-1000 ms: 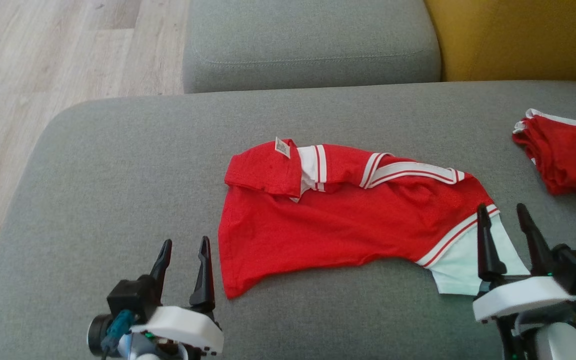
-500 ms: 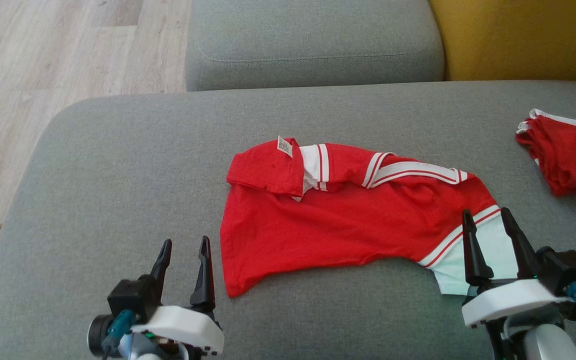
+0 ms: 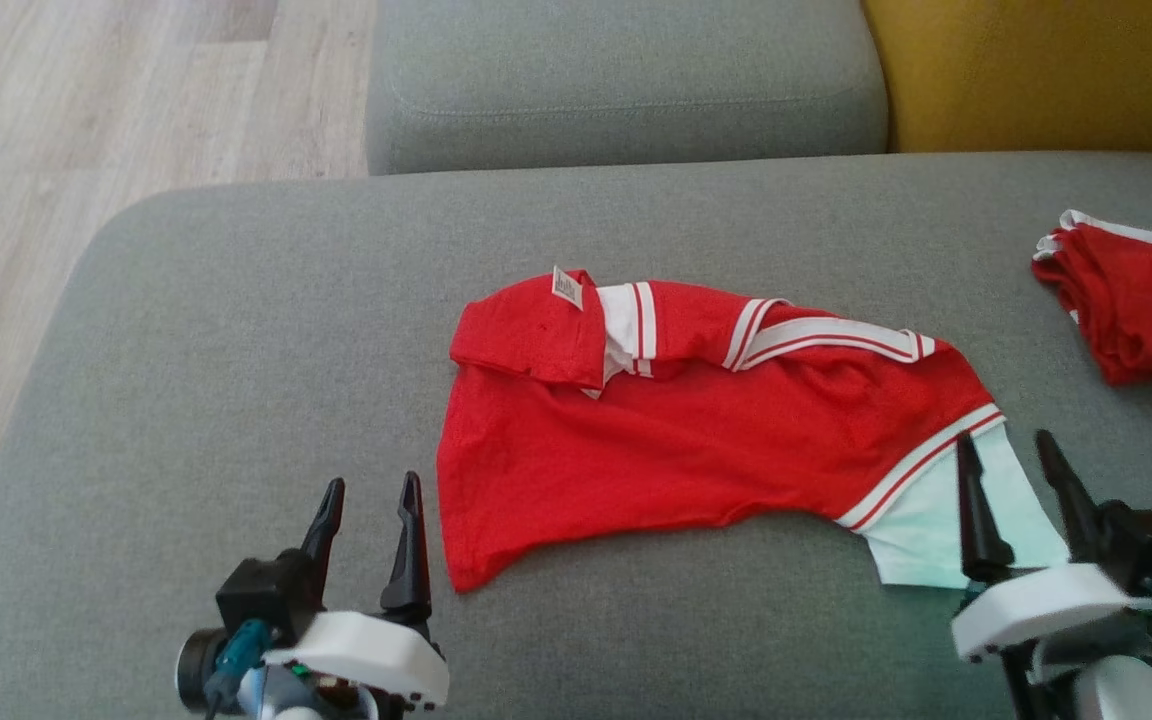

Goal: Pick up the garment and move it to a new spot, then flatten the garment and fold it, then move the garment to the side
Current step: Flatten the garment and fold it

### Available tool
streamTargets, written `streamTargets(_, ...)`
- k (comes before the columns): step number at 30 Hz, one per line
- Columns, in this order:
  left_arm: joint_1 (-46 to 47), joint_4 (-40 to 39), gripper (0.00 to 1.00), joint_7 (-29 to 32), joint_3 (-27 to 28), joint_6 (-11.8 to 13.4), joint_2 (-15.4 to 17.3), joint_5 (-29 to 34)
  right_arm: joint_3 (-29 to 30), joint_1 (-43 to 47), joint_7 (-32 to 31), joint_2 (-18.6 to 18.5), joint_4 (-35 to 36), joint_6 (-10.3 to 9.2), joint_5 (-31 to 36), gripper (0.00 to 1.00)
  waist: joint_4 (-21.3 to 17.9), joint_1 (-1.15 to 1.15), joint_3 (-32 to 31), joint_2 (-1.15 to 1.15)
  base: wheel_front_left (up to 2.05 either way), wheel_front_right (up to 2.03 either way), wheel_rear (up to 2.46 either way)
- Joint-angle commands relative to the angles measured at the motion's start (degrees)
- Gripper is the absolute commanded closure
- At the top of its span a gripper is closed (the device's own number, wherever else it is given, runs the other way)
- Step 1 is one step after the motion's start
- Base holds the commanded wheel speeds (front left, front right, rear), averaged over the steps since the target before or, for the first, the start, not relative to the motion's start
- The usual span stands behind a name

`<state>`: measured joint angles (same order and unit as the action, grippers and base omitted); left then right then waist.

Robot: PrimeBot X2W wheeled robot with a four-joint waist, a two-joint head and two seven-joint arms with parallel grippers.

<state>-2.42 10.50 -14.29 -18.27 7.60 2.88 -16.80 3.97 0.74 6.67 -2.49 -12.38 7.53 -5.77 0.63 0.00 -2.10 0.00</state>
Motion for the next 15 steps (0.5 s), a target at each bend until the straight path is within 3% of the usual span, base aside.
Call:
streamTargets(1, 2.2, -2.2, 0.00, -0.7, 1.3, 0.3, 0.0, 0.0, 0.5, -1.7, -0.8, -0.4, 0.8, -0.04, 1.4, 0.00, -0.1, 0.00, 0.5, 0.00, 0.00, 0.00, 0.00)
streamTargets(9, 2.4, -2.4, 0.00, -0.7, 0.3, 0.2, 0.0, 0.1, 9.3, -0.8, -5.6, -0.4, -4.4, -0.04, 5.6, 0.00, -0.1, 0.00, 3.0, 0.00, 0.00, 0.00, 0.00)
streamTargets(15, 2.9, -2.6, 0.00, -0.7, -0.1, 0.2, 0.0, 0.1, 12.3, -1.4, -8.4, -0.4, -7.3, -0.04, 5.7, 0.00, -0.3, 0.00, 5.1, 0.00, 0.00, 0.00, 0.00)
